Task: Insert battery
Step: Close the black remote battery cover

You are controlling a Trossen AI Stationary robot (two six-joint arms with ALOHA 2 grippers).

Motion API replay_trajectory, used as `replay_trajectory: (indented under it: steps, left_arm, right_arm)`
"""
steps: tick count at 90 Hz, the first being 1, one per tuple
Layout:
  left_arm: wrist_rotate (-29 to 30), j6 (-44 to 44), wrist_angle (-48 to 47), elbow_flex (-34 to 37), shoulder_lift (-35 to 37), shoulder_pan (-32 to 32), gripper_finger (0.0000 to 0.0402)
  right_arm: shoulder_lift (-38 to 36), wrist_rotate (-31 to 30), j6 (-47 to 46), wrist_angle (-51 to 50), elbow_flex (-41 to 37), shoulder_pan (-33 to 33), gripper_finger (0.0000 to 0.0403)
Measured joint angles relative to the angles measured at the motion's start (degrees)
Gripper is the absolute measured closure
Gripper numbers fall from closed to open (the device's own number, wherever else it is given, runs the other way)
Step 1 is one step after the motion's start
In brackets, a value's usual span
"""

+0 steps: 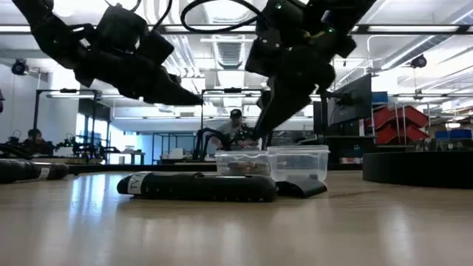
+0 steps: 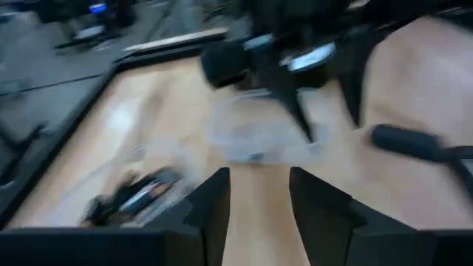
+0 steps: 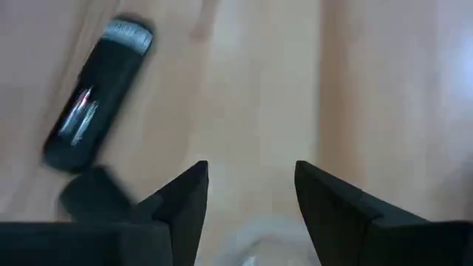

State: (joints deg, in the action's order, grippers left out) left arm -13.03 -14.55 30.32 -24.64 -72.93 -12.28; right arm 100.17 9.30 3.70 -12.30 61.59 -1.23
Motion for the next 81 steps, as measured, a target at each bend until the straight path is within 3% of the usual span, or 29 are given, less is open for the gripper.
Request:
replay_trajectory:
  steps: [18,37,53,67,81]
  left_arm:
    - [2.96,-0.43,-2.02,-0.09,0.46,5.58,0.0276]
    - [3.55,4.31,-2.19,-0.09,0.66,11.65,0.0215]
    - [4.91,7.4,-3.52,-0.09,0.66,15.89,0.017]
    - [12.87,5.48,-5.34,-0.09,0.7,22.72,0.017]
    - [15.21,8.82,-7.63,-0.09,0.7,27.7,0.0181]
  right_arm:
    - [-0.12,-4.65,-7.82,-1.17,-0.02,7.07,0.0206]
    - [-0.2,-5.12,-11.19,-5.62,1.56,16.08,0.0178]
    - [-0.29,-12.5,-17.56,-14.55,5.72,20.85,0.0153]
    - [-0.29,-13.74,-20.38,-17.15,7.33,23.75,0.0131]
    - [-0.29,-14.06,-20.9,-18.01,7.3,26.75,0.0125]
